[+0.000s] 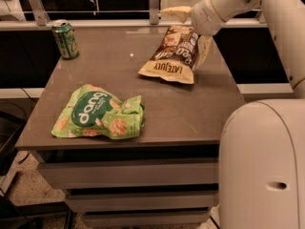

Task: Pick brown chip bag

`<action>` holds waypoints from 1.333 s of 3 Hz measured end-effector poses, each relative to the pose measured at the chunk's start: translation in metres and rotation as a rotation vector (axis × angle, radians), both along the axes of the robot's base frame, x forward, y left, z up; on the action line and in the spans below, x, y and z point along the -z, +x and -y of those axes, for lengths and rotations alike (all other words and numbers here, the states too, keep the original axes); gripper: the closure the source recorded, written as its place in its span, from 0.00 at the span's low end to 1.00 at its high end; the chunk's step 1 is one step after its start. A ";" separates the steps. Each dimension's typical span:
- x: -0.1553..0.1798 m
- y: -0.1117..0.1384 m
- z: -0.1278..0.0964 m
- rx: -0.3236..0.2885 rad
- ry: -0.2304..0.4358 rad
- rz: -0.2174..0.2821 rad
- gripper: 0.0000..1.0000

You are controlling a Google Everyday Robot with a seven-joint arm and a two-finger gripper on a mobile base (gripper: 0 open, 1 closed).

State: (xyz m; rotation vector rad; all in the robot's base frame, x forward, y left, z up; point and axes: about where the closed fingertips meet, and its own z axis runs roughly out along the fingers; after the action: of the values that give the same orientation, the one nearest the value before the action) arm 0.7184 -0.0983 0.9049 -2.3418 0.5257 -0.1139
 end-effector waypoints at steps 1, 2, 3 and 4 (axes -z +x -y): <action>0.026 0.008 -0.010 0.004 -0.011 -0.022 0.17; 0.043 0.011 -0.007 0.016 -0.030 -0.038 0.41; 0.046 0.009 0.003 0.031 -0.046 -0.039 0.64; 0.037 0.007 0.013 0.044 -0.053 -0.027 0.87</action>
Offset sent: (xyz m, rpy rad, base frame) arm 0.0083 -0.0018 -0.0571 -0.0554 0.0484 -0.0387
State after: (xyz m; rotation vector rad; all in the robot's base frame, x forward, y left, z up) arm 0.7252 -0.1118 0.8676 -2.3866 0.5942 -0.1176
